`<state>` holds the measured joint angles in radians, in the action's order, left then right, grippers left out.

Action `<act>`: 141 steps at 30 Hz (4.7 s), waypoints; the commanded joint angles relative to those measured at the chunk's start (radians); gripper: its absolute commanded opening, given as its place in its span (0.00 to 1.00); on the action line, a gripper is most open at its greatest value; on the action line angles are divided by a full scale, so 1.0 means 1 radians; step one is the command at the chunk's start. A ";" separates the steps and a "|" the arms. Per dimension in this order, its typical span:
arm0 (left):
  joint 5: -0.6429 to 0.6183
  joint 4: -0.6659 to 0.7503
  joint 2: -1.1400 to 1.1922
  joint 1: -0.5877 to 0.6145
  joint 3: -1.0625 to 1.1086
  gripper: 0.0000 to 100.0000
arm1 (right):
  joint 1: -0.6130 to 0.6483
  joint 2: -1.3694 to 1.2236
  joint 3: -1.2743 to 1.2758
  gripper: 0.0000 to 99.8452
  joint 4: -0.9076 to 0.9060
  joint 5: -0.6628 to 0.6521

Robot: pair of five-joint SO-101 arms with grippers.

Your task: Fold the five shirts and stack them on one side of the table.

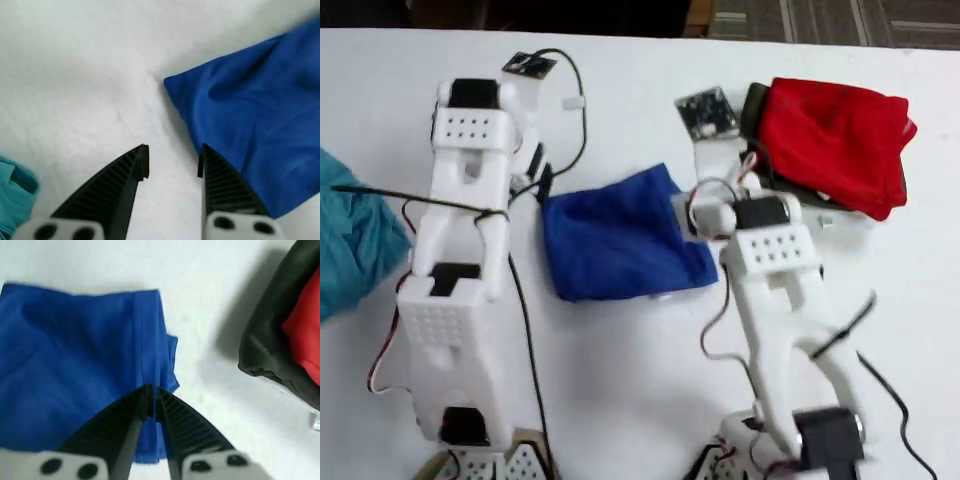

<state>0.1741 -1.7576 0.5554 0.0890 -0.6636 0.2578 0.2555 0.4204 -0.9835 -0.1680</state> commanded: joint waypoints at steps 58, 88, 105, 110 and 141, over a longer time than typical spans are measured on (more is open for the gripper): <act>0.000 0.663 -1.310 0.124 1.593 0.18 | 0.039 -0.564 -0.681 0.29 -0.475 0.072; -0.002 0.781 -1.358 0.227 1.707 0.18 | 0.090 -0.883 -0.637 0.36 -0.300 0.213; -0.005 0.778 -1.359 0.227 1.712 0.18 | 0.035 -1.288 -1.323 0.02 -0.785 0.048; -0.003 0.772 -1.355 0.227 1.712 0.18 | -0.004 -1.072 -1.329 0.02 -0.785 -0.031; -0.002 0.776 -1.355 0.227 1.713 0.18 | -0.549 -0.773 -1.514 0.02 -0.619 -0.503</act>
<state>0.1772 -0.9935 -0.7795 0.3099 1.0518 -0.2332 -0.4887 -1.0541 -1.6771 -0.6375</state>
